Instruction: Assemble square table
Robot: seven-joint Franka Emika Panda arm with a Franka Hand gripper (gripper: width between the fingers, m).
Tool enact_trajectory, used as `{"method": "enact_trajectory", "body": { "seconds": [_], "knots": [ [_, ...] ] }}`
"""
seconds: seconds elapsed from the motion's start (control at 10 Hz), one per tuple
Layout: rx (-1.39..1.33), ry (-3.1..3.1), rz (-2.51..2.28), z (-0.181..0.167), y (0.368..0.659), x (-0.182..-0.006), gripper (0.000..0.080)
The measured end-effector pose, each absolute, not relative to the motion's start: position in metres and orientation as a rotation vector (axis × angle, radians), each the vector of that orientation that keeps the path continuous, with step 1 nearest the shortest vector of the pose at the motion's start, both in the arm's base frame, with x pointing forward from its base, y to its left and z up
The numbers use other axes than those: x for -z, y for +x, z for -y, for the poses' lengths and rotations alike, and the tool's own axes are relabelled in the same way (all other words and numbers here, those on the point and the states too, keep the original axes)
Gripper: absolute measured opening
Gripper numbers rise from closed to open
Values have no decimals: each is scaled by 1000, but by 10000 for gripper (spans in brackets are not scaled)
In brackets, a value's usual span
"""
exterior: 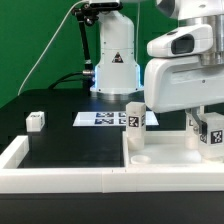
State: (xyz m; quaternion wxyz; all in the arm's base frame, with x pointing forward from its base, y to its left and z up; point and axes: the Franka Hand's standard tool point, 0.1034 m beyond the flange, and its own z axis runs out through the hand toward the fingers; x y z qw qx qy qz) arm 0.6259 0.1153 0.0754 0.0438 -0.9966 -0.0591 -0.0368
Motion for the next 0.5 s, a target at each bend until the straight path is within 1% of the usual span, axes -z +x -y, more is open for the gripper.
{"method": "enact_trajectory", "body": {
  "seconds": [0.5],
  "knots": [
    [46, -2919, -708, -112, 625, -74, 290]
  ]
}}
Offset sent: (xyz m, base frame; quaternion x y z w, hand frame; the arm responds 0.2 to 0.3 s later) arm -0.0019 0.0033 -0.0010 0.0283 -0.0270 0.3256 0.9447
